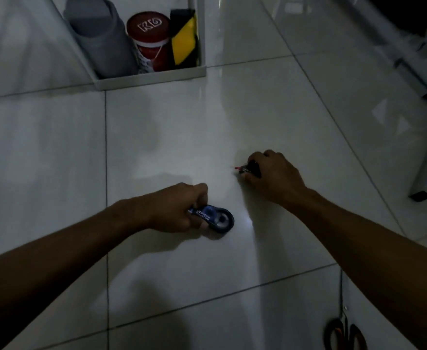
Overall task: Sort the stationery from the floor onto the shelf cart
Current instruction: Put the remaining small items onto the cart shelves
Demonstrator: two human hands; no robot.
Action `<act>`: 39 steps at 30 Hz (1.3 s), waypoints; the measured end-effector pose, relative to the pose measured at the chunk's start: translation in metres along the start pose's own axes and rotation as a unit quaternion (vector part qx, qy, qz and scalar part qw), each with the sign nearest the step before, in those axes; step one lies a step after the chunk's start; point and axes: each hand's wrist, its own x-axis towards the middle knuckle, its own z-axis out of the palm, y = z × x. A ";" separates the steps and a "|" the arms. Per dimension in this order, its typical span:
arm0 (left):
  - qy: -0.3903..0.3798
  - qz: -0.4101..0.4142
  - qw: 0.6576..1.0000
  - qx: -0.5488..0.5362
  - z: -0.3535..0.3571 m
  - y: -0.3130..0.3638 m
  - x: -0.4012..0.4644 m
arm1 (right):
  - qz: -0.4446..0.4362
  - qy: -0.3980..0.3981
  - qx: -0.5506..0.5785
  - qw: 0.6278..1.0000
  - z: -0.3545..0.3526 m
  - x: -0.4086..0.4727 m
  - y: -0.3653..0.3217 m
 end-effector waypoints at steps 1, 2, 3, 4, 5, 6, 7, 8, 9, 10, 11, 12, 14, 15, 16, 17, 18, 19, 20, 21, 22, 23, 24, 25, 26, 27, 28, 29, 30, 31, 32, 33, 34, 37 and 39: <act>0.012 -0.008 1.000 -0.003 -0.004 0.000 -0.003 | 0.000 0.000 0.004 1.000 -0.003 -0.002 -0.003; 0.029 -0.014 0.999 -0.005 -0.010 0.000 -0.007 | -0.005 0.003 0.007 1.000 -0.008 -0.004 -0.007; 0.048 -0.019 0.999 -0.014 -0.017 0.001 -0.012 | -0.011 0.006 0.008 1.000 -0.014 -0.005 -0.011; 0.072 -0.025 0.997 -0.030 -0.023 0.003 -0.017 | -0.018 0.010 0.010 1.000 -0.020 -0.007 -0.017; 0.098 -0.028 0.994 -0.048 -0.030 0.005 -0.022 | -0.025 0.016 0.011 0.999 -0.026 -0.008 -0.022; 0.124 -0.029 0.990 -0.068 -0.036 0.006 -0.027 | -0.033 0.023 0.012 0.999 -0.031 -0.009 -0.028; 0.148 -0.032 0.985 -0.086 -0.042 0.008 -0.034 | -0.040 0.033 0.013 0.999 -0.038 -0.011 -0.035; 0.169 -0.038 0.979 -0.105 -0.047 0.011 -0.041 | -0.047 0.043 0.013 0.998 -0.044 -0.013 -0.042; 0.190 -0.044 0.973 -0.124 -0.052 0.013 -0.048 | -0.055 0.053 0.016 0.997 -0.050 -0.015 -0.049; 0.211 -0.048 0.965 -0.146 -0.056 0.015 -0.053 | -0.061 0.062 0.019 0.996 -0.056 -0.016 -0.056; 0.231 -0.050 0.956 -0.172 -0.059 0.017 -0.058 | -0.066 0.069 0.022 0.995 -0.060 -0.018 -0.062; 0.253 -0.053 0.946 -0.195 -0.063 0.020 -0.063 | -0.071 0.078 0.025 0.994 -0.065 -0.020 -0.068; 0.289 -0.061 0.930 -0.221 -0.071 0.025 -0.074 | -0.079 0.094 0.027 0.992 -0.076 -0.023 -0.080; 0.299 -0.061 0.926 -0.220 -0.075 0.027 -0.079 | -0.082 0.103 0.026 0.991 -0.082 -0.023 -0.086; 0.305 -0.058 0.926 -0.214 -0.078 0.028 -0.083 | -0.083 0.110 0.025 0.990 -0.088 -0.023 -0.092; 0.314 -0.053 0.927 -0.201 -0.081 0.030 -0.089 | -0.084 0.118 0.023 0.989 -0.095 -0.023 -0.098; 0.326 -0.050 0.927 -0.176 -0.084 0.031 -0.094 | -0.085 0.126 0.022 0.988 -0.100 -0.024 -0.104; 0.343 -0.049 0.928 -0.139 -0.087 0.031 -0.098 | -0.088 0.133 0.020 0.987 -0.106 -0.024 -0.109; 0.358 -0.050 0.928 -0.094 -0.091 0.031 -0.102 | -0.093 0.138 0.017 0.986 -0.111 -0.022 -0.115; 0.369 -0.051 0.926 -0.057 -0.095 0.030 -0.105 | -0.097 0.140 0.014 0.985 -0.115 -0.021 -0.120; 0.377 -0.050 0.924 -0.033 -0.102 0.029 -0.108 | -0.102 0.142 0.013 0.985 -0.120 -0.019 -0.125; 0.384 -0.048 0.922 -0.019 -0.110 0.029 -0.112 | -0.107 0.140 0.013 0.984 -0.126 -0.017 -0.130; 0.392 -0.047 0.919 -0.008 -0.119 0.028 -0.114 | -0.110 0.139 0.014 0.984 -0.133 -0.014 -0.136; 0.401 -0.044 0.915 0.005 -0.130 0.028 -0.117 | -0.111 0.137 0.012 0.984 -0.140 -0.010 -0.141; 0.412 -0.039 0.910 0.016 -0.141 0.028 -0.118 | -0.113 0.136 0.010 0.984 -0.146 -0.005 -0.146; 0.426 -0.030 0.904 0.023 -0.155 0.028 -0.120 | -0.116 0.137 0.009 0.984 -0.155 0.002 -0.151; 0.440 -0.021 0.898 0.023 -0.169 0.029 -0.121 | -0.120 0.138 0.010 0.983 -0.163 0.008 -0.156; 0.455 -0.015 0.890 0.017 -0.186 0.032 -0.122 | -0.123 0.142 0.010 0.982 -0.172 0.016 -0.161; 0.469 -0.010 0.883 0.009 -0.204 0.035 -0.124 | -0.126 0.146 0.011 0.981 -0.182 0.024 -0.168; 0.483 -0.006 0.876 -0.001 -0.220 0.038 -0.126 | -0.128 0.149 0.011 0.980 -0.192 0.030 -0.173; 0.493 -0.006 0.870 -0.014 -0.239 0.042 -0.130 | -0.133 0.153 0.012 0.979 -0.206 0.038 -0.180; 0.498 -0.010 0.866 -0.029 -0.256 0.048 -0.136 | -0.137 0.154 0.014 0.978 -0.220 0.042 -0.186; 0.501 -0.015 0.865 -0.040 -0.276 0.054 -0.143 | -0.142 0.158 0.018 0.977 -0.238 0.048 -0.193; 0.493 -0.032 0.867 -0.059 -0.329 0.072 -0.164 | -0.160 0.165 0.021 0.973 -0.295 0.061 -0.215; 0.481 -0.045 0.872 -0.072 -0.359 0.086 -0.179 | -0.171 0.172 0.018 0.970 -0.335 0.068 -0.231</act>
